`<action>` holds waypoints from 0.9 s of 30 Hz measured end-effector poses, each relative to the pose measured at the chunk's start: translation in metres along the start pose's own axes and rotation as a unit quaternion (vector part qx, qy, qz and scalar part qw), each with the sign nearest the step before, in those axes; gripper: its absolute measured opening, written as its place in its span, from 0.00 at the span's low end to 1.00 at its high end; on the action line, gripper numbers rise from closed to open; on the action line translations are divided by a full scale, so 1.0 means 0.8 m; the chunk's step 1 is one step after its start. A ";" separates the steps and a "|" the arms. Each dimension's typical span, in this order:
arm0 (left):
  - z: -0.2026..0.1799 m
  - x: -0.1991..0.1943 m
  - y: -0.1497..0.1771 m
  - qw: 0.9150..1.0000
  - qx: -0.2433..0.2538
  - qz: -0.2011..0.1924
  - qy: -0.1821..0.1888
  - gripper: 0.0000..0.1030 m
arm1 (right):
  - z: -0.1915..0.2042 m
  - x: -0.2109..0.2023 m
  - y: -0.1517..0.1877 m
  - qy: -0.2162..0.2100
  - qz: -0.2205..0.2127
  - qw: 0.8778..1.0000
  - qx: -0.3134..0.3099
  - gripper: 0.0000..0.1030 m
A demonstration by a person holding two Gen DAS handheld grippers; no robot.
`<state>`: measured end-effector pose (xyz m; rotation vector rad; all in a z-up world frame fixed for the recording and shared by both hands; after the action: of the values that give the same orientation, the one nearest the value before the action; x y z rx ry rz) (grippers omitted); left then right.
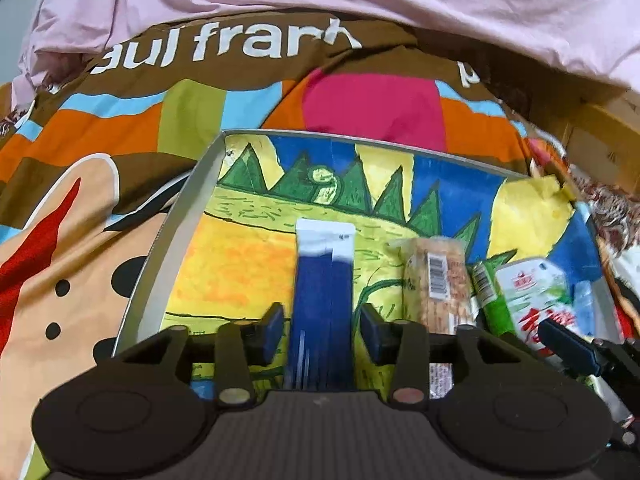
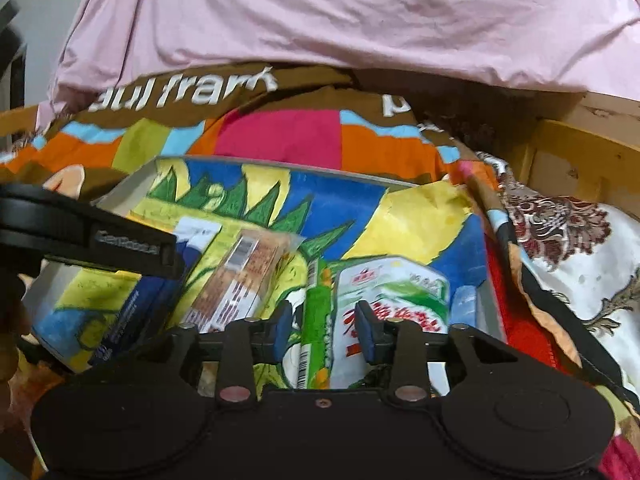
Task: Organize snacks
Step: 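Open both tools to release the tube and sausage in the tray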
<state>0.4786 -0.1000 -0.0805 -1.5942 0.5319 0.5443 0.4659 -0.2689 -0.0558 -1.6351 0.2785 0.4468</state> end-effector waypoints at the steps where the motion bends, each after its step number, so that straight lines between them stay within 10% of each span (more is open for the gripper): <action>1: 0.001 -0.003 -0.001 1.000 -0.004 -0.003 0.003 0.57 | -0.003 -0.006 -0.003 0.000 -0.006 1.000 0.005 0.45; 12: 0.026 -0.096 -0.021 0.994 -0.049 -0.091 0.030 0.93 | -0.025 -0.122 -0.051 0.011 -0.121 0.991 0.048 0.89; 27: 0.060 -0.286 -0.010 0.979 -0.013 -0.202 0.029 1.00 | 0.008 -0.300 -0.036 -0.019 -0.199 0.976 0.081 0.99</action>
<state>0.3038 -0.0464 0.0657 -1.6902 0.2305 0.1991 0.2635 -0.2787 0.0765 -1.4739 -0.0441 0.1457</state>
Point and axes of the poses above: each gripper's, at about its wrist camera, not at the fingertips, and x roughly the way its jaws point, z to its left, y to its underside, the point moved 5 cm from there along x, roughly the way its jaws point, and after that the axes turned 2 degrees about -z, right-handed, at the moved point
